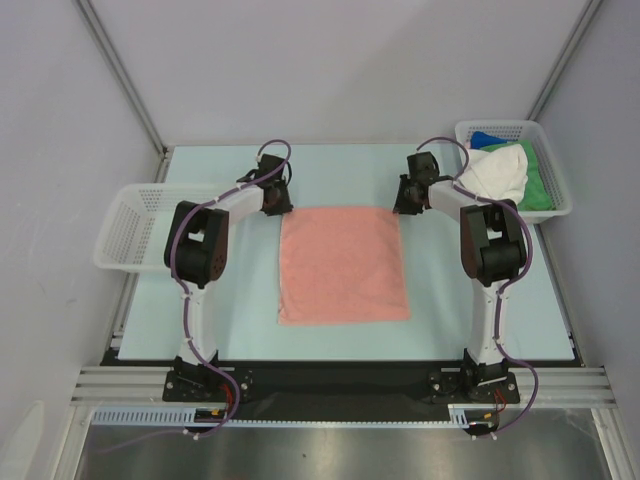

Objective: Fold and stack the towels
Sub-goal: Fold the towel

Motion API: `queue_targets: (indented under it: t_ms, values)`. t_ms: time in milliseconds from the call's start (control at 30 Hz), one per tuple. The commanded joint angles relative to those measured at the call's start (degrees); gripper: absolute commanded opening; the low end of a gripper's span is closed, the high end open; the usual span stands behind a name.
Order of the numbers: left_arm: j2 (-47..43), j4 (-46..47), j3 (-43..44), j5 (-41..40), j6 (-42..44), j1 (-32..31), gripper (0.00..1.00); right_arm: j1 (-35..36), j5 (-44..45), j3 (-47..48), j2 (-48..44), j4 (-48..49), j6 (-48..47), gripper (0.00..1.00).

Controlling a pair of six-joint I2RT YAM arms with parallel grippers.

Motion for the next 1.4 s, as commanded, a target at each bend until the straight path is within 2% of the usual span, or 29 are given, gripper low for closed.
queue_targets:
  t_ms: [0, 67, 100, 167, 200, 233, 733, 933, 1167, 1367]
  values:
    - [2.0, 1.2, -0.4, 2.3, -0.5, 0.1, 0.31, 0.4, 1.0, 1.9, 1.4, -1.4, -0.5, 0.21]
    - [2.5, 1.5, 0.1, 2.4, -0.5, 0.1, 0.23, 0.3, 0.9, 2.3, 1.4, -1.2, -0.4, 0.15]
    - [2.5, 1.8, 0.4, 2.4, -0.5, 0.1, 0.16, 0.1, 0.8, 2.6, 1.5, -1.2, -0.4, 0.06]
    - [2.1, 2.4, 0.6, 2.6, -0.4, 0.1, 0.08, 0.1, 0.4, 3.2, 1.3, -1.0, -0.4, 0.01]
    - [1.8, 3.6, 0.5, 2.9, -0.5, 0.1, 0.01, 0.1, 0.3, 3.3, 1.3, -0.6, -0.3, 0.00]
    - [1.5, 4.2, 0.5, 3.0, -0.5, 0.1, 0.00, 0.1, 0.1, 3.4, 1.0, -0.2, -0.2, 0.00]
    - [-4.9, 17.6, 3.7, -1.6, 2.2, 0.7, 0.00, -2.0, 1.1, 7.4, -3.8, 8.3, -0.4, 0.00]
    - [-12.6, 25.7, -5.7, -1.1, 1.5, 0.8, 0.00, -2.5, 1.0, 0.8, -9.9, 10.9, -0.6, 0.00]
    - [-22.8, 33.1, -21.9, -1.4, -1.0, 0.1, 0.00, -2.5, 0.5, -12.4, -19.8, 14.9, 1.1, 0.00]
    - [-30.6, 34.8, -32.8, -4.0, -3.1, -3.3, 0.00, -2.2, -0.1, -23.1, -28.3, 15.7, 3.5, 0.00]
